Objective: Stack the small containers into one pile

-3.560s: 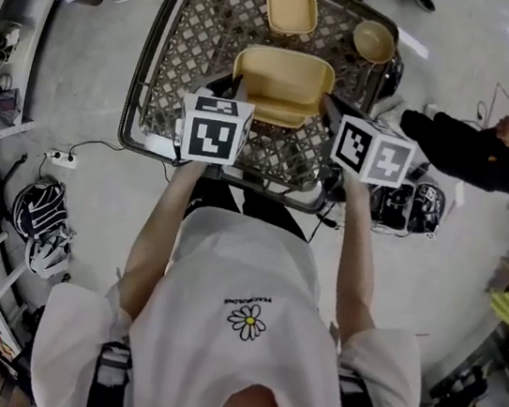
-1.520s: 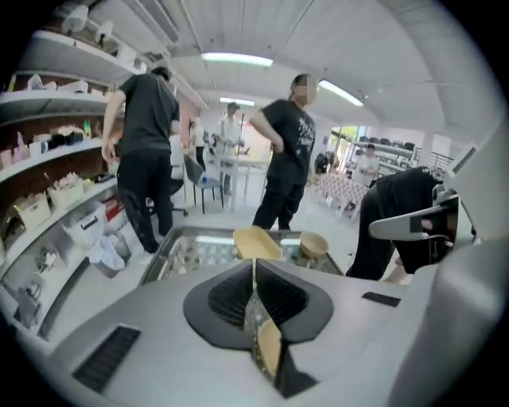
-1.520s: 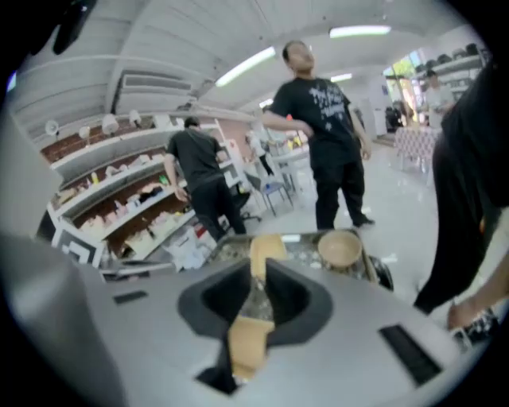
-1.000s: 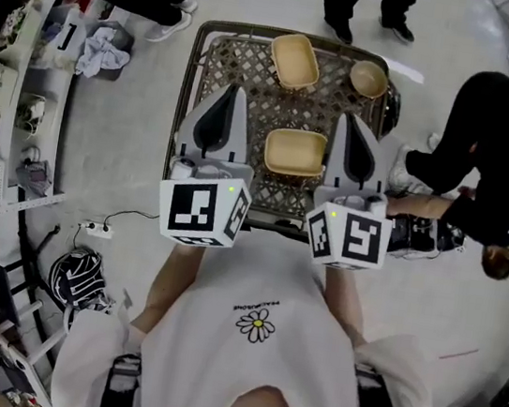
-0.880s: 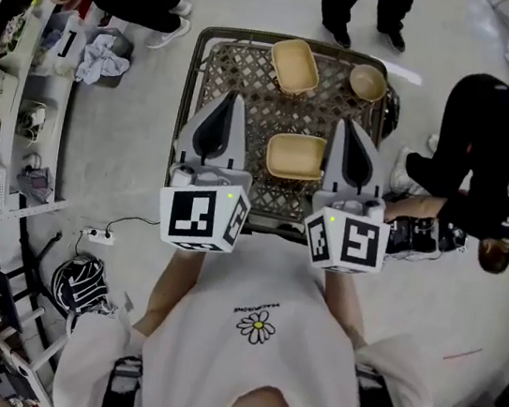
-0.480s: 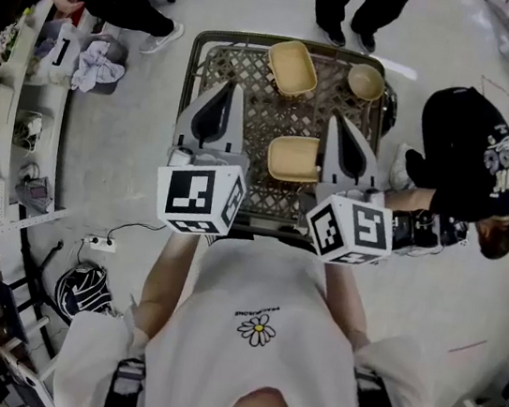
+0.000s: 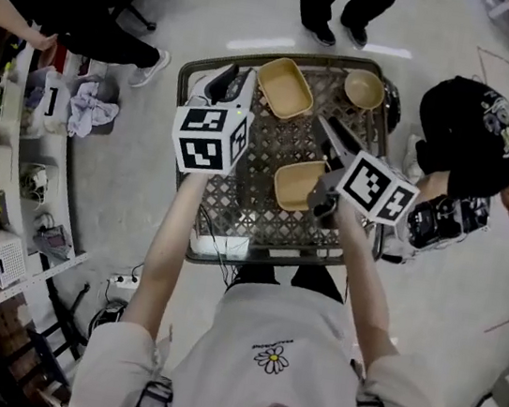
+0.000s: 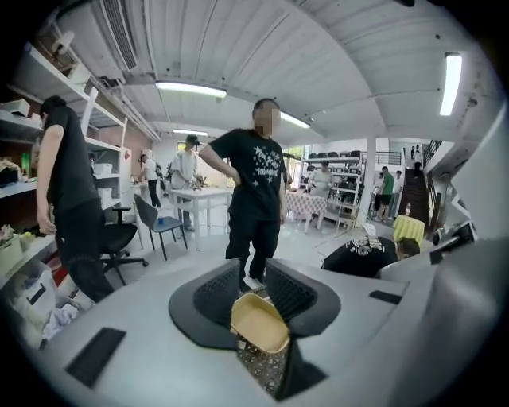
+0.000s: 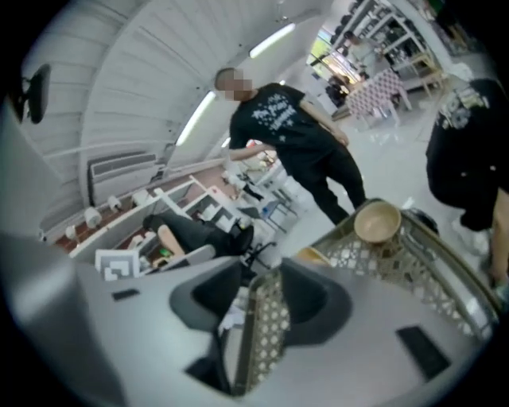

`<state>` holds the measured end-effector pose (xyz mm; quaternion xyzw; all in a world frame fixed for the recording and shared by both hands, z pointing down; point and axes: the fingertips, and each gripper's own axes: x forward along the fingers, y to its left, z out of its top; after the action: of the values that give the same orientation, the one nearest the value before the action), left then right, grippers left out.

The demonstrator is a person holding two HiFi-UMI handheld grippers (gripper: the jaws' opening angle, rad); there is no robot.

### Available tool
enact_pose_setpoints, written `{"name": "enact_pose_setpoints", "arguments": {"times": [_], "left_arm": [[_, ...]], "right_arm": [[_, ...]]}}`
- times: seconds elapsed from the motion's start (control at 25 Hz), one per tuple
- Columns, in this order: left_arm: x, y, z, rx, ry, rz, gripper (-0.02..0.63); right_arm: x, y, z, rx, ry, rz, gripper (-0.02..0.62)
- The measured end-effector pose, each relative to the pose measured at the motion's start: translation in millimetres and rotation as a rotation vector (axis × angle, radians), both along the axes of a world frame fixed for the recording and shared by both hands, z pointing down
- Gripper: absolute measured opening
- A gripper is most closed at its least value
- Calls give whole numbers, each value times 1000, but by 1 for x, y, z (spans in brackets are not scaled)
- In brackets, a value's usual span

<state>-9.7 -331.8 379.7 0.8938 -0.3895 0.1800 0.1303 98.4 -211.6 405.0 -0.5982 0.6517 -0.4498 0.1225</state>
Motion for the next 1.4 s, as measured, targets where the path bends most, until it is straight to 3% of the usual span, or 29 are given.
{"name": "enact_pose_setpoints", "arguments": {"times": [0.08,0.24,0.36,0.48,0.64,0.84,0.96,1.16,1.4], "left_arm": [[8,-25,37,-49,-57,35,153],[32,-75,115,-102,-218,113,186],[54,-101,169,-176,-250,216,186],[73,-108,210,-246,-288,322,186],[82,-105,249,-329,-403,439,186],[95,-104,261,-325,-475,497,163],[97,-107,260,-304,-490,484,82],[93,-104,259,-281,-516,487,52],[90,-95,236,-228,-484,491,43]], "right_arm": [[4,-8,34,-72,-77,24,173],[13,-29,104,-219,-219,52,179],[15,-48,151,-300,-316,93,178],[13,-55,187,-380,-370,136,178],[5,-63,220,-437,-394,149,178],[-1,-66,241,-474,-376,170,176],[1,-62,247,-501,-335,184,79],[1,-62,248,-493,-319,190,72],[8,-56,242,-479,-305,213,51]]}}
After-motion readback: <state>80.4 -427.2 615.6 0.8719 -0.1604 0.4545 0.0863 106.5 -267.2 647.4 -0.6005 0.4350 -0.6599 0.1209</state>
